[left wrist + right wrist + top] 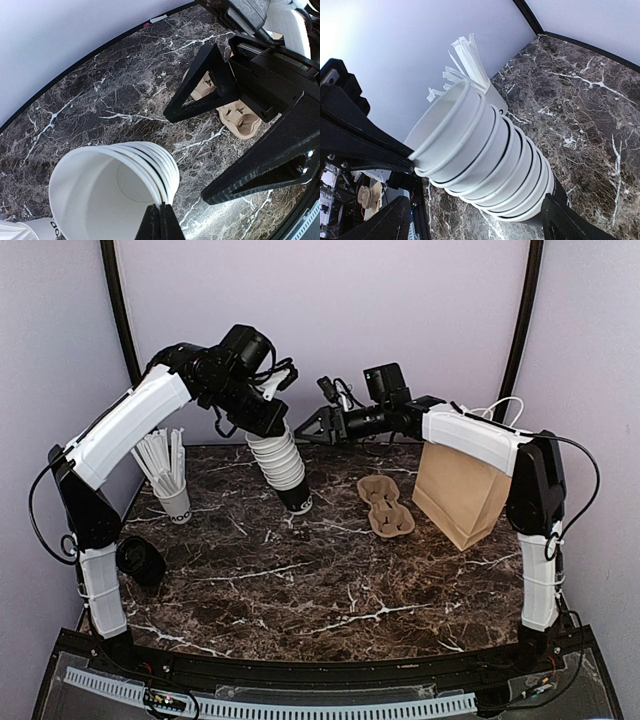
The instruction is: Pack the takeout coffee
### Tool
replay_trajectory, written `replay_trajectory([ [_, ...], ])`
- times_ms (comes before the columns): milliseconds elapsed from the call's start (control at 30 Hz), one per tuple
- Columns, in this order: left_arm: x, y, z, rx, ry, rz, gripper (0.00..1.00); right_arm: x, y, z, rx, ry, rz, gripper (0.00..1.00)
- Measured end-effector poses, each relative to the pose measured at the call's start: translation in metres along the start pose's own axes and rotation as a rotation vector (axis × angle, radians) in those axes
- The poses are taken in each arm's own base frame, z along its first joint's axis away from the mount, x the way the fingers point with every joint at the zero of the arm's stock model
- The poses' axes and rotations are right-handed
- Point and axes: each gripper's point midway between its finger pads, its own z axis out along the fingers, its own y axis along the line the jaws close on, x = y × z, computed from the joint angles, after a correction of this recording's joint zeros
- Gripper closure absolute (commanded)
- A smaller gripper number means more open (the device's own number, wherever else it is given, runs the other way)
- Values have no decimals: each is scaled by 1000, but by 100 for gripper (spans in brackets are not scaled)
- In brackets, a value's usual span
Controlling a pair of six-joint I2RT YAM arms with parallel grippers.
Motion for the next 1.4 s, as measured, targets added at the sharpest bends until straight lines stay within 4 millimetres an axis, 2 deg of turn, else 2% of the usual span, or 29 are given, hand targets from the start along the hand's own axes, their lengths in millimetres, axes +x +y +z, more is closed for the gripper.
replay_trajectory([
  [267,-3,-9,0,50,-13,-10,100,-11,9,1,-48,-36,72,8],
  [467,-4,-17,0,76,-14,-4,100,-6,-5,10,-45,-31,138,8],
  [733,-1,-16,2,69,-3,-11,100,-2,-17,13,-3,-34,172,8],
  [867,-4,-17,2,68,-15,-14,100,7,-38,14,69,-28,212,8],
  [1033,-9,-22,2,77,-35,-9,100,25,-75,18,142,-2,274,8],
  [1133,-12,-25,0,80,-46,-6,100,24,-79,15,142,-4,275,8],
  [1233,-17,-23,-9,69,-66,-5,100,23,-77,14,124,-1,264,9],
  [1400,-37,-13,-39,19,-155,-10,100,12,-67,4,81,-10,242,9],
])
